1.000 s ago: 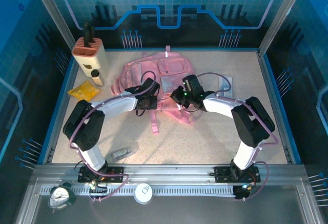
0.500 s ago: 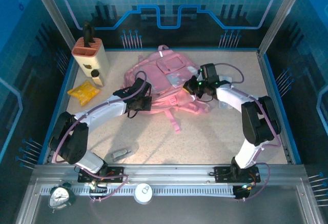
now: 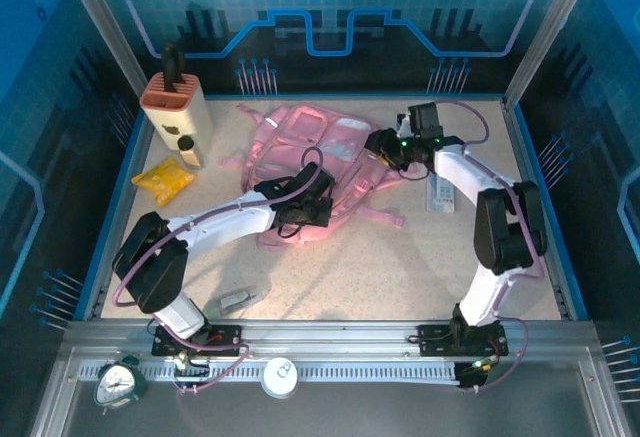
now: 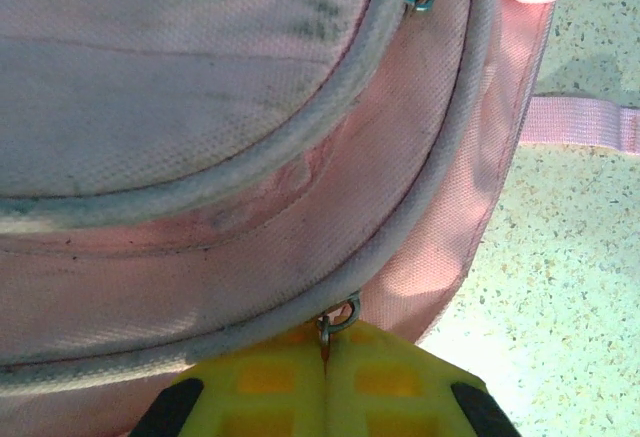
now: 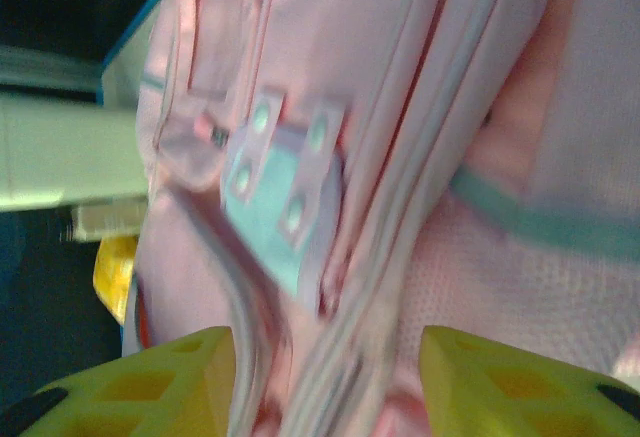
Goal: Pack the student bag
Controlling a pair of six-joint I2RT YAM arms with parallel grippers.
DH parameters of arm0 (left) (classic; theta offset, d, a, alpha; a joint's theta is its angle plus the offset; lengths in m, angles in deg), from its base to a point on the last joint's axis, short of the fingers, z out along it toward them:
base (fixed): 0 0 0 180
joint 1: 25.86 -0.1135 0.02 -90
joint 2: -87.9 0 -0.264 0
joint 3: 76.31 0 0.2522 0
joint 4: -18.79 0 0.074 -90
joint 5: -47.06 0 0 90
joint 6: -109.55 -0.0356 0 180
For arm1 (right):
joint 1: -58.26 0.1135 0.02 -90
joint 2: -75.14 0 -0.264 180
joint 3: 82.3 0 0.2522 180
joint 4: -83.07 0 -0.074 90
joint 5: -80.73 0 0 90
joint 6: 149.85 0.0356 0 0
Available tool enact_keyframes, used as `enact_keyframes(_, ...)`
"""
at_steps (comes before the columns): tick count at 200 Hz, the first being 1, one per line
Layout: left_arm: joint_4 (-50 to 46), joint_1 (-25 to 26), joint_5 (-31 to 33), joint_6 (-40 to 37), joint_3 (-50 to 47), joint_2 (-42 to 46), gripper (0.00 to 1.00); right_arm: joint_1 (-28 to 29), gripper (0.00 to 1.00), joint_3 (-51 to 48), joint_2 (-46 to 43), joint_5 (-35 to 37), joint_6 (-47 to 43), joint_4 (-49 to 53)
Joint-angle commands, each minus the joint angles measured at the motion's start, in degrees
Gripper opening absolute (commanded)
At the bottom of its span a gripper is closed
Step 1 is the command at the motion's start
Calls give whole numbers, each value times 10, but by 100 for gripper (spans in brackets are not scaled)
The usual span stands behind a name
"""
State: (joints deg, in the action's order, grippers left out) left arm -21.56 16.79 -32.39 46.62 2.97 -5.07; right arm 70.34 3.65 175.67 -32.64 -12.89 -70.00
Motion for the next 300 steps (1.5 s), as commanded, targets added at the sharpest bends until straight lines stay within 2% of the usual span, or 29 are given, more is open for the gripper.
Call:
enact_keyframes(1,-1,-7,17,6,12,1,0,17,57,-64,-73,-45,-1,24)
enact_keyframes(34,6,-7,12,13,5,1,0,73,65,-151,-108,-68,86,-53)
enact_keyframes(75,10,-6,6,19,1,7,0,120,60,-198,-82,-31,197,-181)
enact_keyframes(95,11,-7,-1,20,0,7,0,137,59,-172,-56,-9,198,-175)
enact_keyframes(124,11,-6,-11,10,3,1,0,145,43,-154,-25,10,189,-185)
enact_keyframes(145,1,-6,-35,-21,5,3,0,141,27,-141,-18,20,152,-175)
enact_keyframes(167,-42,-9,-28,-61,7,13,0,128,0,-133,-18,27,111,-151)
enact_keyframes(191,-82,-42,-2,-72,-30,58,0,95,0,-130,-29,14,75,-123)
enact_keyframes(227,-78,-149,-48,-67,-128,141,0,36,0,-98,-36,-1,19,-76)
enact_keyframes(239,-77,-153,-57,-66,-136,146,0,21,0,-73,-22,-7,10,-71)
enact_keyframes(255,-46,-142,-114,-51,-132,141,0,6,0,-14,12,-18,-1,-51)
enact_keyframes(272,4,-93,-140,-30,-106,118,0,1,0,56,53,-16,-18,-12)
enact_keyframes(286,15,-59,-121,-15,-60,80,0,-2,26,101,72,-4,-35,27)
enact_keyframes(300,24,-40,-101,-6,-17,43,0,-3,42,111,66,-11,-43,51)
